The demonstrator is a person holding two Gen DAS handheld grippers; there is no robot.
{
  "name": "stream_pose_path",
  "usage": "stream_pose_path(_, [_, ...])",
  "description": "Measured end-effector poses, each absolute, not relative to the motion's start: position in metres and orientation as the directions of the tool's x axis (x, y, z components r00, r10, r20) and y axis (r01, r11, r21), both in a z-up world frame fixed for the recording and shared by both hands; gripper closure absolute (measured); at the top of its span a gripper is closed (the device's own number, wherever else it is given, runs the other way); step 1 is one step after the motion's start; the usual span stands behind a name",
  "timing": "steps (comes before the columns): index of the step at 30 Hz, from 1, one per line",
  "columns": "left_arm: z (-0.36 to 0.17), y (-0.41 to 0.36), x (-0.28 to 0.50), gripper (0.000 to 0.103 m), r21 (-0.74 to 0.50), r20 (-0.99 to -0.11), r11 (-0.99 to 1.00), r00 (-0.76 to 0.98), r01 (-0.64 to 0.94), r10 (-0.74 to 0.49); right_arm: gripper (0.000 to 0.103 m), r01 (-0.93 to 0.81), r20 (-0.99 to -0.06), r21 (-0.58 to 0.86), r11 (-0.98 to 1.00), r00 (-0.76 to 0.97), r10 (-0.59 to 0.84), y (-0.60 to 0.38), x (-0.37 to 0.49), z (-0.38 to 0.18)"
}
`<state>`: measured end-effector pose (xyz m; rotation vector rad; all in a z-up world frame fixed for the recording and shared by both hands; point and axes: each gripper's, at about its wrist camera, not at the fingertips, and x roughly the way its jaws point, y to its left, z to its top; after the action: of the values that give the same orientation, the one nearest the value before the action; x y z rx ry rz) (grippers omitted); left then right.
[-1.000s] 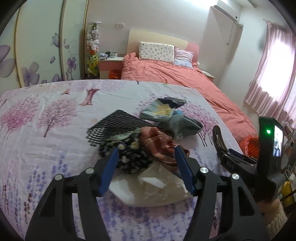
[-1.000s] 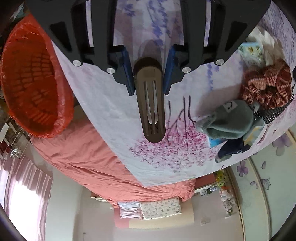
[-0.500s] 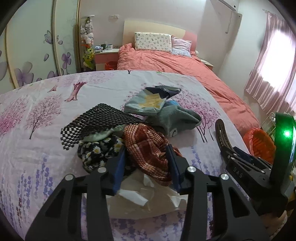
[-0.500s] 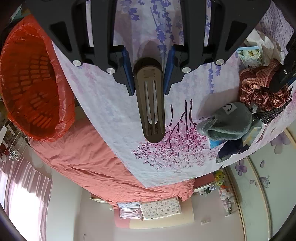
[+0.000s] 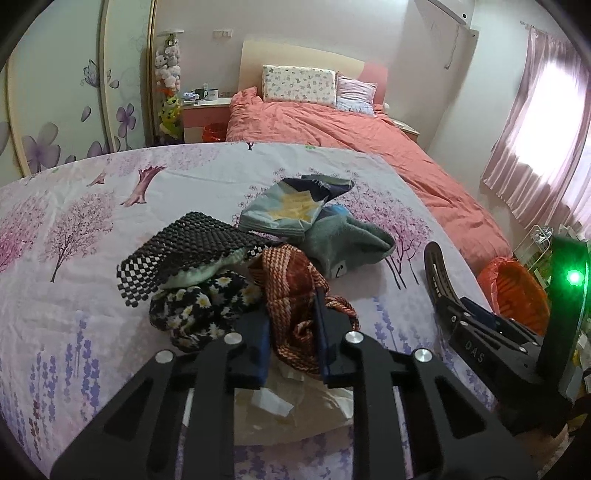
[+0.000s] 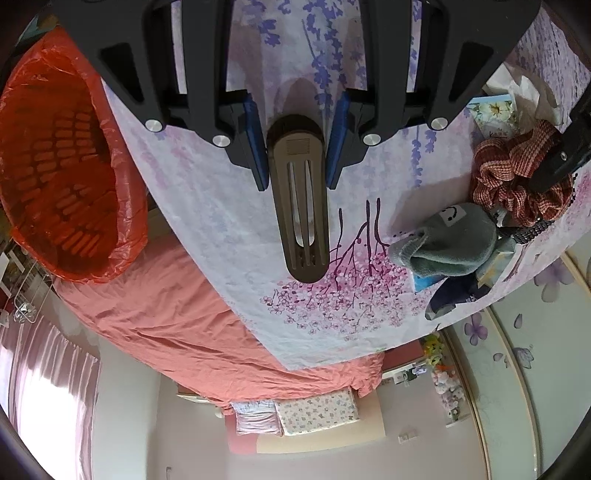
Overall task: Collect trash
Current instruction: 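Close the left tool on the plaid scrunchie and lift it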
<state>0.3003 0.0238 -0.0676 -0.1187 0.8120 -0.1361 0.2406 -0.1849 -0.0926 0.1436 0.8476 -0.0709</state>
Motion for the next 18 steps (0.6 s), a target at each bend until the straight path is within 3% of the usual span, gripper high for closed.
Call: stream_pose_path(18, [-0.034,0.017,0.276,0.083,-0.159,-0.665,0.981,0.723,0.11,-0.189,0.071,0.087,-0.669,0.128,0.988,0.743,0.021,-0.19,0.208,-0.047])
